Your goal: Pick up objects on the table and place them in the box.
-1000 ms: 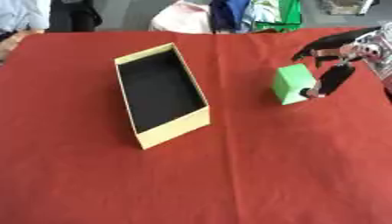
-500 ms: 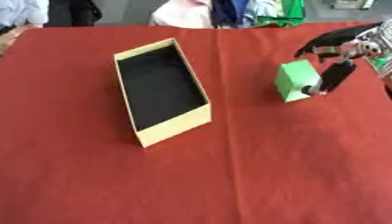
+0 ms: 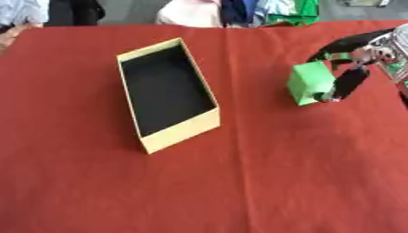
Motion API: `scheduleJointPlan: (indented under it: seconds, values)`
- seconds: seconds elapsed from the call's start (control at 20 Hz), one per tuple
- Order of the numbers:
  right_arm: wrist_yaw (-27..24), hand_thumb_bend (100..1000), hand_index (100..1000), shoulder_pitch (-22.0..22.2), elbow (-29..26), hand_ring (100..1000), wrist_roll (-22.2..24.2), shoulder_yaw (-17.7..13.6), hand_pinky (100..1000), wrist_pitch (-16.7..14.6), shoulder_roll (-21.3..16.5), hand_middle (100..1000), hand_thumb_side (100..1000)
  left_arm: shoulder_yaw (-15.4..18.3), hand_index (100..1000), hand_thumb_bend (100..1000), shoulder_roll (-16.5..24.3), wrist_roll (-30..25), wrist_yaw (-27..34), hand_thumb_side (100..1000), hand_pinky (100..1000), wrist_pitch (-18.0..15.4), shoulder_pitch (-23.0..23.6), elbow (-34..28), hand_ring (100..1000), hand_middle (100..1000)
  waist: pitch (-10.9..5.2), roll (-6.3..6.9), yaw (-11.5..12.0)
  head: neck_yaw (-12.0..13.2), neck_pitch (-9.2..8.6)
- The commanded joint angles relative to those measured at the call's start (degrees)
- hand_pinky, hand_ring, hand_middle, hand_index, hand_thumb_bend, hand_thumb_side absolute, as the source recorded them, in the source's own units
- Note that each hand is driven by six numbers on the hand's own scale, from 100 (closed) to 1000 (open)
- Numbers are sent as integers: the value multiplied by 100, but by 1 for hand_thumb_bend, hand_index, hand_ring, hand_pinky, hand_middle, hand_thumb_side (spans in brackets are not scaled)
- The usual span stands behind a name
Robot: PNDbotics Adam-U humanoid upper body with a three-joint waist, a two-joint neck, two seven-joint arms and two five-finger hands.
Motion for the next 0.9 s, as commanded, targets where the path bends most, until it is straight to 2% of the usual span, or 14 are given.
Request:
scheduleJointPlan:
  seconds: [0.05,0.25,0.3,0.45,0.5,0.65,0.75,0.9]
  values:
    - [-17,329,1000,-138,41,765,-4,-22,801,-38,-64,913,440,21,726,100,63,-19,-11,396,568,-3,-21,-111,620,597,-11,72,16,-20,-60]
    - [-30,333,1000,-157,-26,756,-4,-45,792,-62,-53,867,403,21,726,100,64,-20,-11,397,568,-1,-21,-111,620,597,-12,71,6,-8,-52]
    - [-31,324,968,-162,-63,753,-4,-55,789,-54,-56,839,380,21,726,100,66,-21,-10,397,568,0,-21,-111,620,597,-14,70,0,-5,-50]
    - [-30,324,968,-162,-126,753,-4,-63,789,-19,-59,839,380,21,726,100,68,-22,-9,397,568,2,-23,-111,620,597,-15,70,-6,-2,-47]
    - [-35,314,940,-164,-128,743,-4,-66,784,-8,-55,767,203,19,727,100,70,-24,-9,396,569,2,-27,-111,621,598,-19,67,-11,1,-52]
    - [-88,283,912,-177,-99,728,-4,-65,774,17,-36,732,112,17,727,100,74,-35,-6,397,569,9,-38,-111,621,598,-28,63,-26,5,-62]
    - [-135,261,887,-179,-93,716,-4,-61,766,30,-31,704,106,17,727,100,77,-40,-4,396,569,12,-42,-111,621,598,-32,64,-33,7,-65]
    - [-177,198,802,-190,-115,696,-4,-61,755,67,-26,651,110,19,727,100,80,-41,1,398,570,17,-45,-111,621,598,-39,63,-42,9,-71]
